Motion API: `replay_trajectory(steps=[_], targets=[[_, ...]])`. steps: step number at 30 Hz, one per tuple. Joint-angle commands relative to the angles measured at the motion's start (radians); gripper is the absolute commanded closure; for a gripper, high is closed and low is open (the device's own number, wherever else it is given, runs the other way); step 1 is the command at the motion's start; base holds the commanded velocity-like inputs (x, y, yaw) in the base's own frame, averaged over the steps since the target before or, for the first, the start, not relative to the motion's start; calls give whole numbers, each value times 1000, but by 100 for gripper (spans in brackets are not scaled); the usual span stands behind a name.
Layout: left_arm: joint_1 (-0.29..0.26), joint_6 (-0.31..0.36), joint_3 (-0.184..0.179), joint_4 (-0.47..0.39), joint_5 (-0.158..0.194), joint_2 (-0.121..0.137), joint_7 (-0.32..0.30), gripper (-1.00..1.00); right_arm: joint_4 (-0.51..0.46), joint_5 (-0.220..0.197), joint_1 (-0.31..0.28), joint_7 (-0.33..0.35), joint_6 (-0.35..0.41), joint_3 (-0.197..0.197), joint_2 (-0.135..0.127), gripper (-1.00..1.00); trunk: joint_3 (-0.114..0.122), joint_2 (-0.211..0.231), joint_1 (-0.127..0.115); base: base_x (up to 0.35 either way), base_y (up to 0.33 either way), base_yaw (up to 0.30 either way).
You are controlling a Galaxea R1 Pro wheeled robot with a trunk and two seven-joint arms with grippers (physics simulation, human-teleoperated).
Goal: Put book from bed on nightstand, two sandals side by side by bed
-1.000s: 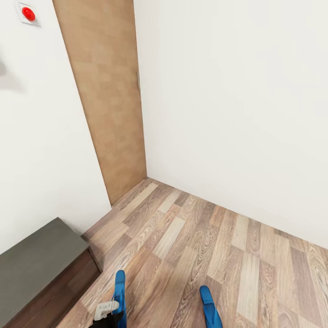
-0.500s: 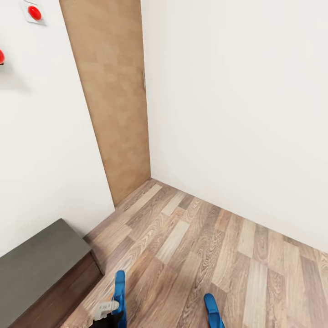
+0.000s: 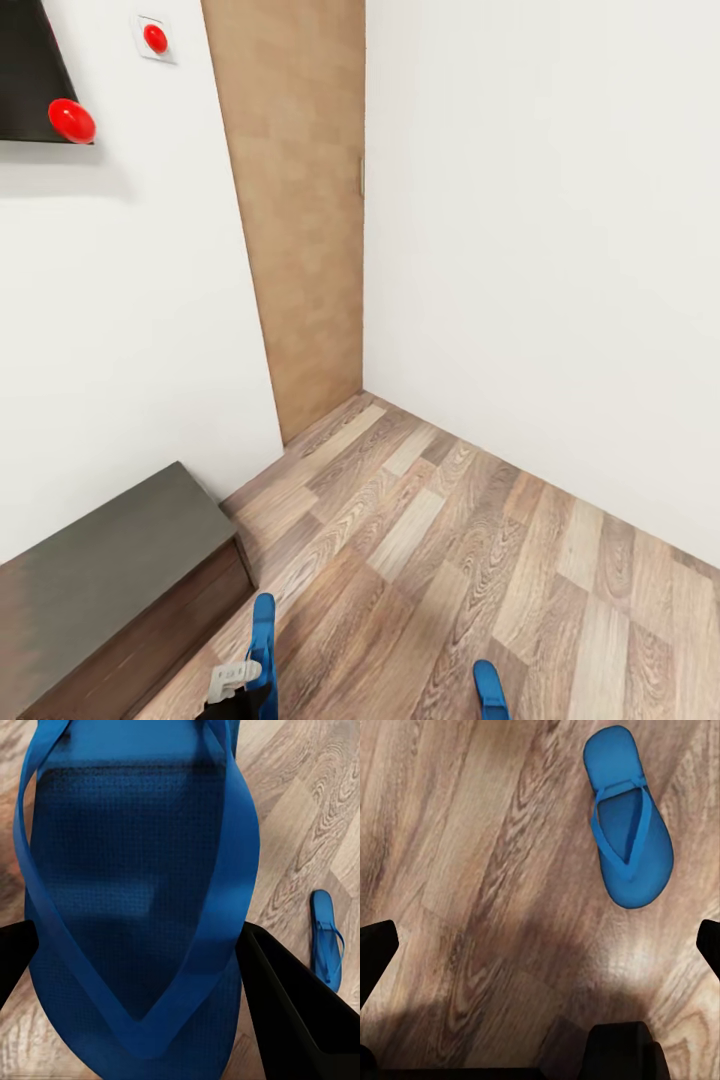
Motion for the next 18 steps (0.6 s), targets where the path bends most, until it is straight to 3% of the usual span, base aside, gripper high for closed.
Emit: replay_trajectory(steps=[1,9,11,16,18], targets=[[-1,-1,4,1,1,0,-7,100,-1,-10,0,4,10,-3,0,-100,-1,0,0,0,0,32],[-1,-1,4,1,1,0,-8,100,-1,-9,0,-11,11,-9,-1,-100,-1,0,0,0,0,8],[-1,-1,4,1,0,0,-8,100,-13,-9,-1,-110,15,-10,-3,-100,-1,0,0,0,0,0],[-1,-1,3,1,-1,-1,-9,100,-82,-5,-3,-452,26,-10,-2,-100,-1,0,0,0,0,0],[-1,-1,3,1,-1,-1,-9,100,-111,-5,-3,-532,27,-9,-2,-100,-1,0,0,0,0,0]])
